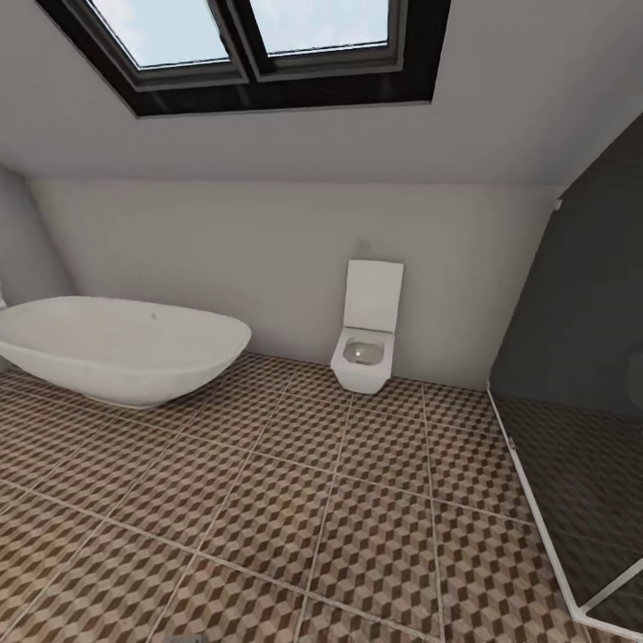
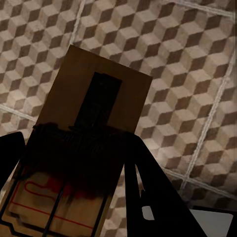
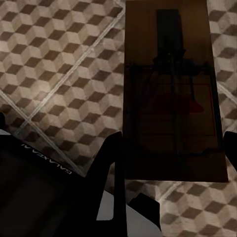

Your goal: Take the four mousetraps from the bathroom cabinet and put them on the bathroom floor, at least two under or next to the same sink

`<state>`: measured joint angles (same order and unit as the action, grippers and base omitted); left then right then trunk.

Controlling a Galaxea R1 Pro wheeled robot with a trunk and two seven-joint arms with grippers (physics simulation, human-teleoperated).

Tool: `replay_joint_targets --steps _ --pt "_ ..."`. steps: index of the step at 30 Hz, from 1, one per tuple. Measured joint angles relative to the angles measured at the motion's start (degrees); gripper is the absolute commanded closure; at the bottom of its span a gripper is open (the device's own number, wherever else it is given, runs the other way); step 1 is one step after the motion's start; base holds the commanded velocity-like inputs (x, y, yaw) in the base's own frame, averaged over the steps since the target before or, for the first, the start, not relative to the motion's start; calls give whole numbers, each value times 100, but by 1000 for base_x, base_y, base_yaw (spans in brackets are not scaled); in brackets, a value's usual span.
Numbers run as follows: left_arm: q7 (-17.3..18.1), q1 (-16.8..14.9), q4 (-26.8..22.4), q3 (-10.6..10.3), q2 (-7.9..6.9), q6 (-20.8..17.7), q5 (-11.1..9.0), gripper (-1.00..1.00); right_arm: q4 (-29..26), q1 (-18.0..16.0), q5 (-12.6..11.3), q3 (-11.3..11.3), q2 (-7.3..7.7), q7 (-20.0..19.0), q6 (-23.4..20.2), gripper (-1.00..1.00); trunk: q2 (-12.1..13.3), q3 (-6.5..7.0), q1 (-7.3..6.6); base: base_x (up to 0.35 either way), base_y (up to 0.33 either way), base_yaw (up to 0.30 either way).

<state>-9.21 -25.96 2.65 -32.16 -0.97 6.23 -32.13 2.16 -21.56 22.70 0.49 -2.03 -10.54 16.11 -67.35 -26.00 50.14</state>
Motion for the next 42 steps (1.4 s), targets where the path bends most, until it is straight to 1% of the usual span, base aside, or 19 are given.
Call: replay_joint_targets --steps 11,23,32,42 --pt "0 7 1 0 1 0 1 100 -2 2 -1 0 9 4 1 100 0 3 0 0 0 -208" --pt "0 35 -1 -1 4 -8 -18 100 9 1 12 0 9 9 0 100 0 4 0 8 0 -11" --pt "0 36 -1 -1 -4 -9 -19 100 16 0 10 0 0 9 0 100 -1 4 -3 274 0 -6" --pt "1 35 1 -1 -9 -9 -18 100 17 2 8 0 10 4 0 100 -1 57 -3 329 0 -195"
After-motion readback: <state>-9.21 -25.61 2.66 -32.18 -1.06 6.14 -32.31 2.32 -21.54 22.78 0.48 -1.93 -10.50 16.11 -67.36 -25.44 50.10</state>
